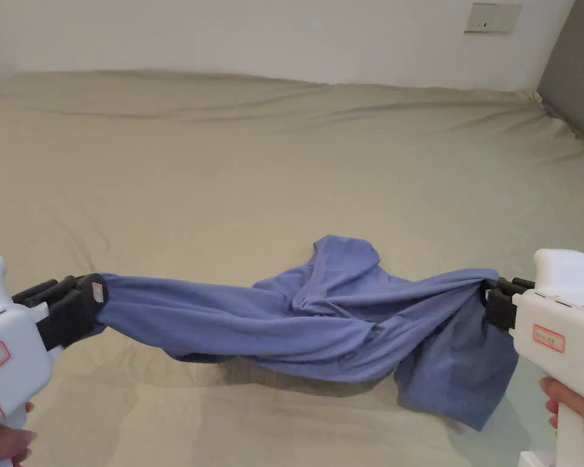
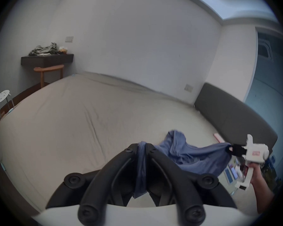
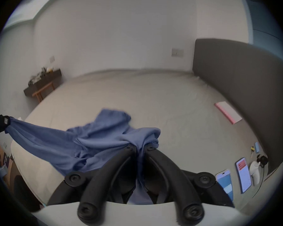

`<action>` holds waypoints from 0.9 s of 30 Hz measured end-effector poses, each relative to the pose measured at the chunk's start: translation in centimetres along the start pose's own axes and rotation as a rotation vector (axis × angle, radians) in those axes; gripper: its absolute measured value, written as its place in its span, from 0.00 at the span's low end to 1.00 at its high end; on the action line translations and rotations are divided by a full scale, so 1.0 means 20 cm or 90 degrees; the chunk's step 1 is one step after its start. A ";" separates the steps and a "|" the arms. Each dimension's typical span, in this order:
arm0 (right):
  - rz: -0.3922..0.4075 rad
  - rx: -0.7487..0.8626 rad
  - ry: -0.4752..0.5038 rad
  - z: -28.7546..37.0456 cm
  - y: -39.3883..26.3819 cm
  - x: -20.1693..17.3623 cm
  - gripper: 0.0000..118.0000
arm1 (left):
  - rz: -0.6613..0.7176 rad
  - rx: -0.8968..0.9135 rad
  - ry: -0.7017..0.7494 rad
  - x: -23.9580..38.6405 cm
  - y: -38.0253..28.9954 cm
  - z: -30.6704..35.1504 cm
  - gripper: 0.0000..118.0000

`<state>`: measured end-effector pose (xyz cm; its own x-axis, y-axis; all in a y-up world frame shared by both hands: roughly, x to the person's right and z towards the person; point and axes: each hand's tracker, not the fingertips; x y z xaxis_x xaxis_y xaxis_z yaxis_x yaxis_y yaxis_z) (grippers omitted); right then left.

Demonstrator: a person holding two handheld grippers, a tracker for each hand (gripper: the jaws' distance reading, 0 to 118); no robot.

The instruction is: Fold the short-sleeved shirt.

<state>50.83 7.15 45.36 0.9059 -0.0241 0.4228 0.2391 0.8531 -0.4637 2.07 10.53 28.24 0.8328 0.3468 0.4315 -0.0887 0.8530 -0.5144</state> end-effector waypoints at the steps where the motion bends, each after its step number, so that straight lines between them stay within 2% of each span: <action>1: -0.007 0.027 0.005 0.08 0.04 0.00 0.09 | -0.006 0.011 0.015 0.00 0.05 0.03 0.07; 4: -0.051 0.113 0.009 0.33 0.14 0.01 0.09 | -0.016 0.064 0.043 0.00 0.18 0.14 0.07; 11: -0.069 0.286 -0.021 0.80 0.36 -0.05 0.09 | -0.013 0.166 0.056 0.00 0.46 0.38 0.07; 14: -0.044 0.334 -0.030 0.94 0.45 -0.10 0.09 | -0.018 0.207 0.049 0.01 0.56 0.48 0.07; 17: 0.009 0.378 -0.054 1.03 0.53 -0.18 0.09 | -0.032 0.240 0.049 0.04 0.66 0.55 0.07; 22: 0.039 0.419 -0.070 1.12 0.68 -0.25 0.09 | -0.059 0.289 0.056 0.07 0.82 0.63 0.07; 25: 0.100 0.450 -0.105 1.15 0.77 -0.30 0.09 | -0.078 0.314 0.054 0.08 0.93 0.65 0.07; 27: 0.106 0.450 -0.093 1.16 0.84 -0.31 0.09 | -0.090 0.328 0.064 0.09 1.00 0.66 0.07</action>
<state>41.05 33.77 52.95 0.8429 0.1631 0.5128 -0.2249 0.9725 0.0603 -5.42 33.34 28.48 0.9021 0.1968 0.3840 -0.2069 0.9783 -0.0153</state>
